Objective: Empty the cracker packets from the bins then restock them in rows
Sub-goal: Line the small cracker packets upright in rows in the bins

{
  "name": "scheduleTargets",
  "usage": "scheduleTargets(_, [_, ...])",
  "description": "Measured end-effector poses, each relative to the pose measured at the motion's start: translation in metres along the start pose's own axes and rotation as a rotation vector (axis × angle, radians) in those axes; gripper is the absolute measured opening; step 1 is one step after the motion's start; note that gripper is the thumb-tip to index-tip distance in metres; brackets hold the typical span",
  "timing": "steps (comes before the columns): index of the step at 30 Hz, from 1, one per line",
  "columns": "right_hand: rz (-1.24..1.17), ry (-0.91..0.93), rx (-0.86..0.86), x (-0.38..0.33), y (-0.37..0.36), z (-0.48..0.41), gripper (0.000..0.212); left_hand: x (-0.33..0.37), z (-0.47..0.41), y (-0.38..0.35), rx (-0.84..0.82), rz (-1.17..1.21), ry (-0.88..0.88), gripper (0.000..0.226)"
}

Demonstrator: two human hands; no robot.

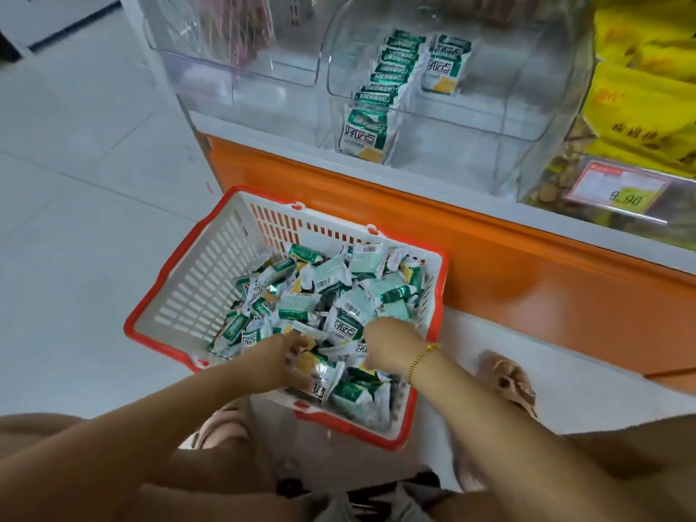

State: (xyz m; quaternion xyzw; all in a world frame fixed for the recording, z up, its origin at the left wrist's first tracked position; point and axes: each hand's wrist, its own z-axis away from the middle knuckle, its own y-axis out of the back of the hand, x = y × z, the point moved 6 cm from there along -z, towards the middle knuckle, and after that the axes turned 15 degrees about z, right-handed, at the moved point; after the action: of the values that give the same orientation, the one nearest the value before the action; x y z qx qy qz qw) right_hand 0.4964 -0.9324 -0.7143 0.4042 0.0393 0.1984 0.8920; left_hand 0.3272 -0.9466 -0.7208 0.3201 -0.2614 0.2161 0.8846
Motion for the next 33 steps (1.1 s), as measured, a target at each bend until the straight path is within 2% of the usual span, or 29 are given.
scheduleTargets(2, [0.053,-0.053,-0.028,-0.005,-0.005,0.001,0.028,0.002,-0.005,-0.004,-0.018,-0.033,0.031,0.066])
scheduleTargets(4, [0.097,-0.060,-0.051,-0.007,-0.008,0.001,0.008,0.005,-0.009,-0.013,-0.049,-0.142,0.050,0.063])
scheduleTargets(7, [0.181,-0.057,-0.104,-0.003,-0.013,0.003,0.018,0.012,-0.010,-0.019,-0.071,-0.213,0.033,0.060])
scheduleTargets(8, [0.166,-0.054,-0.121,0.000,-0.014,0.002,0.029,0.016,-0.010,-0.016,-0.073,-0.194,0.012,0.057])
scheduleTargets(10, [0.127,-0.026,-0.159,0.005,-0.014,0.000,0.041,0.026,-0.011,-0.001,-0.051,-0.088,-0.041,0.048])
scheduleTargets(13, [-0.076,-0.004,-0.113,0.013,-0.005,0.000,0.035,0.046,-0.005,0.031,0.042,0.245,-0.123,0.036])
scheduleTargets(14, [-0.145,-0.005,-0.102,0.018,-0.002,0.000,0.045,0.053,-0.001,0.042,0.080,0.358,-0.125,0.034])
scheduleTargets(15, [-0.211,-0.002,-0.091,0.023,0.001,0.000,0.052,0.059,0.002,0.052,0.120,0.459,-0.115,0.038])
scheduleTargets(18, [-0.354,-0.011,0.005,0.041,0.011,-0.008,0.034,0.072,0.005,0.078,0.223,0.679,-0.095,0.061])
scheduleTargets(19, [-0.379,-0.031,0.022,0.048,0.014,-0.010,0.037,0.076,0.006,0.086,0.244,0.751,-0.091,0.067])
scheduleTargets(21, [-0.426,-0.050,0.045,0.059,0.019,-0.011,0.043,0.085,0.009,0.096,0.222,1.002,-0.110,0.056])
scheduleTargets(23, [-0.508,-0.040,0.068,0.069,0.026,-0.007,0.046,0.091,0.010,0.103,0.171,1.246,-0.134,0.056])
scheduleTargets(25, [-0.601,-0.019,0.089,0.081,0.038,0.003,0.043,0.097,0.012,0.106,0.118,1.378,-0.177,0.051])
scheduleTargets(28, [-0.763,0.033,0.160,0.100,0.067,0.027,0.013,0.102,0.013,0.107,0.098,1.393,-0.189,0.043])
scheduleTargets(30, [-0.882,0.076,0.243,0.113,0.085,0.042,0.018,0.104,0.013,0.106,0.077,1.324,-0.173,0.049])
scheduleTargets(33, [-1.080,0.155,0.351,0.130,0.101,0.062,0.019,0.101,0.010,0.102,0.072,1.266,-0.067,0.042])
